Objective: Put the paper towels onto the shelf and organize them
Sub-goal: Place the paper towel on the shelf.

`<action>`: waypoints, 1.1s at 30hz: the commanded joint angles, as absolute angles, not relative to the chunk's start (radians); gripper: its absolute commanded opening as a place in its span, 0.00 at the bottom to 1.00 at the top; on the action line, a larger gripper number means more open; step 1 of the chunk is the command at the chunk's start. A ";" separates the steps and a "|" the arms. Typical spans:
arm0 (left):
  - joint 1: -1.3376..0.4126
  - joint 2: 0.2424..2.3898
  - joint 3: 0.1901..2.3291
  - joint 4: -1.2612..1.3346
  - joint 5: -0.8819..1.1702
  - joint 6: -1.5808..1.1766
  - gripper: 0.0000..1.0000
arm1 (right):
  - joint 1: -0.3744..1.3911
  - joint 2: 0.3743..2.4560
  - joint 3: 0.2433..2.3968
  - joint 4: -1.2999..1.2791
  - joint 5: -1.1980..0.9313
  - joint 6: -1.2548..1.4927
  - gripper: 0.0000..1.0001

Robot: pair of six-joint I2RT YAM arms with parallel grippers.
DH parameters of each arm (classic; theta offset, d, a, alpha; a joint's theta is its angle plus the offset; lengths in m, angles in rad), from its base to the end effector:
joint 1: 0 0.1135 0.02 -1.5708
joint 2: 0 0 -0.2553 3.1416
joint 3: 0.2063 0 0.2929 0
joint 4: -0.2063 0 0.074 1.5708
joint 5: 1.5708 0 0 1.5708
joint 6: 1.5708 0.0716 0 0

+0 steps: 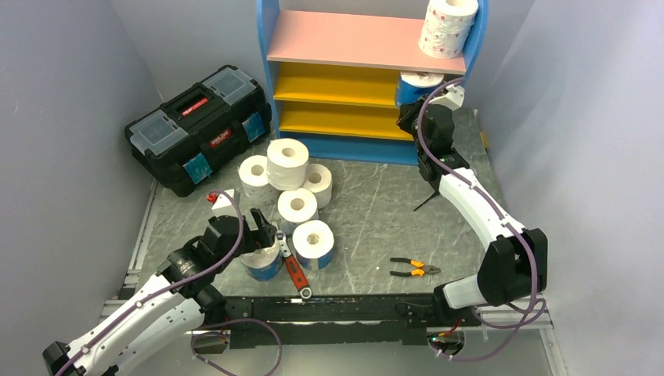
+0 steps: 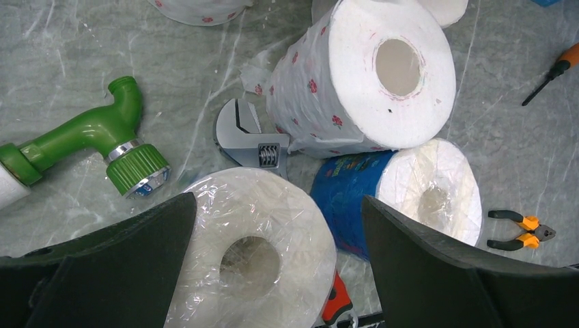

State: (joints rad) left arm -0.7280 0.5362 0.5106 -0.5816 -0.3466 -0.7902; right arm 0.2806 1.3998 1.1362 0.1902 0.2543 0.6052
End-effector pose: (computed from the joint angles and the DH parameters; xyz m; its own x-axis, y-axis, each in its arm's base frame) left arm 0.1690 -0.1181 0.2159 -0.5964 -0.3636 -0.7156 -0.0088 0.8944 -0.4471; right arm 0.4008 0.0968 0.3378 -0.0733 0.5519 -0.8307 0.0179 0.8335 0.5522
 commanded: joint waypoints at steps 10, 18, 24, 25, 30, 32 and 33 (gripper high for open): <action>-0.731 0.571 0.512 -0.574 -0.345 -0.778 0.98 | 0.207 1.448 1.196 0.271 0.304 0.607 0.00; -0.730 0.580 0.515 -0.569 -0.348 -0.773 0.98 | 0.187 1.471 1.224 0.272 0.303 0.610 0.00; -0.731 0.583 0.517 -0.569 -0.345 -0.772 0.98 | 0.166 1.488 1.245 0.263 0.308 0.622 0.00; -0.731 0.583 0.517 -0.569 -0.345 -0.772 0.98 | 0.162 1.489 1.246 0.262 0.311 0.625 0.00; -0.731 0.576 0.512 -0.569 -0.347 -0.773 0.98 | 0.155 1.507 1.265 0.262 0.306 0.631 0.00; -0.730 0.574 0.512 -0.572 -0.349 -0.773 0.98 | 0.155 1.519 1.274 0.260 0.307 0.634 0.00; -0.730 0.574 0.511 -0.571 -0.349 -0.773 0.98 | 0.154 1.522 1.278 0.259 0.307 0.634 0.00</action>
